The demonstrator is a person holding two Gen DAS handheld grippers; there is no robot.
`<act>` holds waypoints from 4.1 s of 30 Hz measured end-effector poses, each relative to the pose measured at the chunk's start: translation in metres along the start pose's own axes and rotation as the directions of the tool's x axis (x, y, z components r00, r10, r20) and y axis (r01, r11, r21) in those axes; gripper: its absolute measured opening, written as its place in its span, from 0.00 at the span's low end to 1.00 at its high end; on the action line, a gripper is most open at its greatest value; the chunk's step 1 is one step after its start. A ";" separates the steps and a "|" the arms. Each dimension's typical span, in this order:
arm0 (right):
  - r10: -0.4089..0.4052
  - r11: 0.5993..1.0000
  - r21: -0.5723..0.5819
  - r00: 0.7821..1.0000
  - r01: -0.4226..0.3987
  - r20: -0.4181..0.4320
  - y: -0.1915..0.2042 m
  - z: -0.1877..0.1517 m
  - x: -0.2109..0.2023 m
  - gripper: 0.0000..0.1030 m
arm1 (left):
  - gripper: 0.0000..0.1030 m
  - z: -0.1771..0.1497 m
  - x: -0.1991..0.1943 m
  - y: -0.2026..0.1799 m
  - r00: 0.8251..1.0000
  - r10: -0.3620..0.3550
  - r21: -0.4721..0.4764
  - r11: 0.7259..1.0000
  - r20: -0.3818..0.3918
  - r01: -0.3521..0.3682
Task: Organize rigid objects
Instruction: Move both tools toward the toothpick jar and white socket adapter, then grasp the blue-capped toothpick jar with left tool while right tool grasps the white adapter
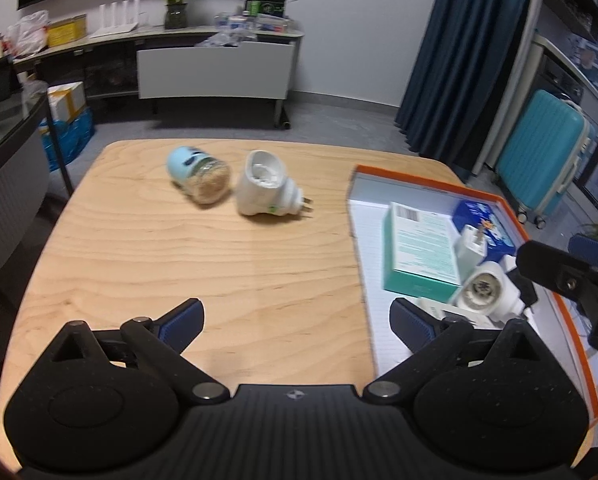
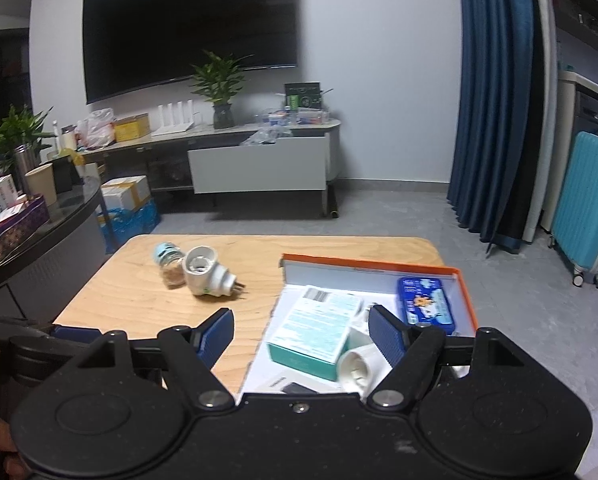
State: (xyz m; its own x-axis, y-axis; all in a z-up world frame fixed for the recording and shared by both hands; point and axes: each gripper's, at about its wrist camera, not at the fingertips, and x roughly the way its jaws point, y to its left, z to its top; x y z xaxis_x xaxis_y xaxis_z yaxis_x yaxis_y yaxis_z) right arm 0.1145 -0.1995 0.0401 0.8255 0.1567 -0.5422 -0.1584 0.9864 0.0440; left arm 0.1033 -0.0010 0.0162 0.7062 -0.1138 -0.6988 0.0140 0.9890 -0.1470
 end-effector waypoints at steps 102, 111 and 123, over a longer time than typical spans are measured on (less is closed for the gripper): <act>0.191 0.982 0.033 0.960 -0.188 -0.204 0.090 0.037 0.200 0.88 | 0.51 0.090 0.128 0.116 1.000 0.015 0.050 0.999 0.020 -0.016; 0.142 0.985 0.127 0.969 -0.117 -0.205 0.098 0.038 0.238 0.90 | 0.62 0.088 0.138 0.119 0.995 0.048 0.084 0.995 0.090 -0.056; 0.100 0.990 0.121 0.977 -0.078 -0.191 0.105 0.031 0.265 0.78 | 0.47 0.082 0.124 0.130 0.993 0.045 0.007 0.999 0.110 -0.046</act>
State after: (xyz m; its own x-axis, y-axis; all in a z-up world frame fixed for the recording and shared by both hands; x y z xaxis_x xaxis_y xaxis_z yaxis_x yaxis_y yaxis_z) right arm 0.3331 -0.0528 -0.0732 0.6870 0.2425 -0.6850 -0.1555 0.9699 0.1873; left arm 0.2510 0.1210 -0.0319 0.7798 -0.0584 -0.6233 -0.0137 0.9938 -0.1102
